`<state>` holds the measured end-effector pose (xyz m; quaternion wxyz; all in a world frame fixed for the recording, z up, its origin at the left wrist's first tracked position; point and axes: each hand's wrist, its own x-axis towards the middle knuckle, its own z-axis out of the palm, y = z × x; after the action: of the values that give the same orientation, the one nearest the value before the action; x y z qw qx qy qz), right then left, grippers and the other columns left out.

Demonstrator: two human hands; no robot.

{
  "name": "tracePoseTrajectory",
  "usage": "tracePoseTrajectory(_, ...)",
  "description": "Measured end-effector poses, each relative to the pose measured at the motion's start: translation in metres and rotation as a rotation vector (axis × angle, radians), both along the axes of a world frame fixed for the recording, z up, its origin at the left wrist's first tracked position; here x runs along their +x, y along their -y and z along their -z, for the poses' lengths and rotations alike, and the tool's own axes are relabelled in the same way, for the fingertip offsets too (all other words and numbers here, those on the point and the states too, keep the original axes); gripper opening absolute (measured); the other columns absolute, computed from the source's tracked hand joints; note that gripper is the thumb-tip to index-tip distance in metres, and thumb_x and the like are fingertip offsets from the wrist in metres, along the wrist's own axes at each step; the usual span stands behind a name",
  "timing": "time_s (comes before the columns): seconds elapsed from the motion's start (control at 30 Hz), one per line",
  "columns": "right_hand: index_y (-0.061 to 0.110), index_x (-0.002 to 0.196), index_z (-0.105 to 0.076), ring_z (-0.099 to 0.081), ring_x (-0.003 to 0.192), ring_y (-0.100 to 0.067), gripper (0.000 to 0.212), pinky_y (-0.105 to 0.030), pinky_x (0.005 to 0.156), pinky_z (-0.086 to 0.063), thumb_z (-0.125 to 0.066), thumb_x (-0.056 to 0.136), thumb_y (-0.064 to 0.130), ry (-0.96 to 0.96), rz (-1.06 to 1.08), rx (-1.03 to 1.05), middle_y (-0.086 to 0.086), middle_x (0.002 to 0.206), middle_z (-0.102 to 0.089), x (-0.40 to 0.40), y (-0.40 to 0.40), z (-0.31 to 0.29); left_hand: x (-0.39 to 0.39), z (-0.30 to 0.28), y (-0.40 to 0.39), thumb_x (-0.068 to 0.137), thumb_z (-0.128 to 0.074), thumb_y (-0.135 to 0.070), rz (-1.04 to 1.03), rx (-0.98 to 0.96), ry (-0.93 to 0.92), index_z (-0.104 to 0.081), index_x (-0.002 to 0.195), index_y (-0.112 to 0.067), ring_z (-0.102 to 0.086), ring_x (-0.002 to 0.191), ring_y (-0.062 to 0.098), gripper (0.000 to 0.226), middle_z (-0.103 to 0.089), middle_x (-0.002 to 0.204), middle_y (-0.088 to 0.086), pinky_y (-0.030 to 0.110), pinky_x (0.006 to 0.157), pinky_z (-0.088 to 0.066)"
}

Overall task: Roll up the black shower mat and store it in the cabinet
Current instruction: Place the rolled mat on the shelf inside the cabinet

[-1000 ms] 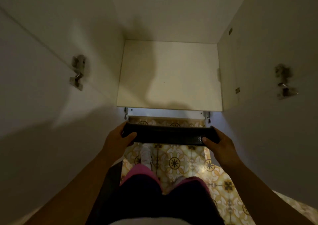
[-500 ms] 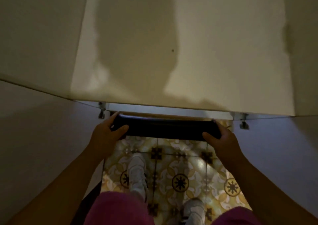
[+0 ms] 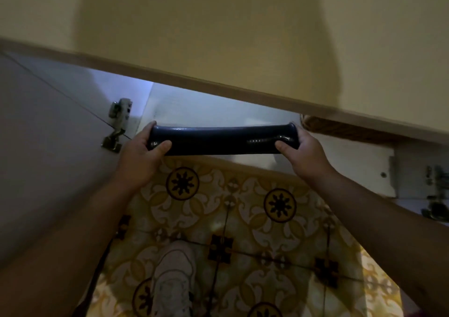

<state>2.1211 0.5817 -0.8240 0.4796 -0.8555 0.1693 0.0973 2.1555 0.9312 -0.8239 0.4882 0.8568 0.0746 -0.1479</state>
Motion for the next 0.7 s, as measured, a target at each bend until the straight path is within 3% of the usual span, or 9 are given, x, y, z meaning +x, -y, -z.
tracePoseTrajectory(0.07,0.016,0.138,-0.048,-0.053,0.107,-0.011,0.05,-0.021,0.088,-0.039,-0.067,0.091,0.022,0.006,-0.02,-0.023,0.013,0.109,-0.057,0.014,-0.008,0.0,-0.001,0.005,-0.001,0.093,-0.059,-0.028,-0.026,-0.03,0.029,-0.037,0.145,-0.024,-0.053,0.116,0.017,0.056,-0.054,0.13,0.004,0.038,0.095,-0.048)
tracePoseTrajectory(0.2,0.01,0.121,-0.058,-0.061,0.106,-0.025,0.034,-0.038,0.09,-0.049,-0.065,0.092,0.026,-0.064,-0.041,-0.061,-0.008,0.111,-0.065,0.039,-0.022,-0.004,-0.002,0.009,-0.002,0.092,-0.06,-0.024,-0.101,-0.073,0.054,-0.038,0.143,-0.021,-0.05,0.12,0.02,0.055,-0.052,0.129,0.003,0.034,0.097,-0.044)
tracePoseTrajectory(0.27,0.007,0.119,-0.06,-0.061,0.106,-0.03,0.037,-0.046,0.095,-0.049,-0.064,0.092,0.034,-0.122,-0.049,-0.11,-0.015,0.113,-0.066,0.05,-0.026,-0.004,-0.001,0.011,-0.002,0.092,-0.06,-0.024,-0.157,-0.093,0.023,-0.033,0.146,-0.023,-0.045,0.126,0.021,0.061,-0.047,0.139,0.007,0.042,0.103,-0.041)
tracePoseTrajectory(0.47,0.011,0.131,-0.057,-0.056,0.119,-0.031,0.047,-0.046,0.105,-0.043,-0.063,0.092,0.038,-0.177,-0.09,-0.163,-0.013,0.129,-0.062,0.079,-0.036,-0.002,-0.005,0.021,0.003,0.09,-0.063,-0.017,-0.262,-0.133,0.056,-0.032,0.145,-0.016,-0.042,0.13,0.021,0.063,-0.044,0.142,0.008,0.047,0.109,-0.037)
tracePoseTrajectory(0.57,0.009,0.128,-0.058,-0.057,0.114,-0.03,0.047,-0.044,0.102,-0.045,-0.066,0.091,0.037,-0.161,0.029,-0.139,-0.013,0.124,-0.063,0.078,-0.044,0.002,-0.006,0.023,0.005,0.09,-0.064,-0.019,-0.284,-0.133,0.072,-0.031,0.146,-0.015,-0.04,0.132,0.021,0.064,-0.042,0.144,0.008,0.044,0.11,-0.035)
tracePoseTrajectory(0.7,0.011,0.116,-0.057,-0.058,0.106,-0.024,0.043,-0.034,0.092,-0.047,-0.071,0.086,0.039,-0.104,0.407,-0.079,-0.006,0.112,-0.062,0.064,-0.068,0.003,-0.005,0.021,0.007,0.09,-0.064,-0.022,-0.319,-0.124,0.076,-0.027,0.148,-0.019,-0.033,0.132,0.01,0.069,-0.036,0.147,-0.002,0.029,0.108,-0.031)
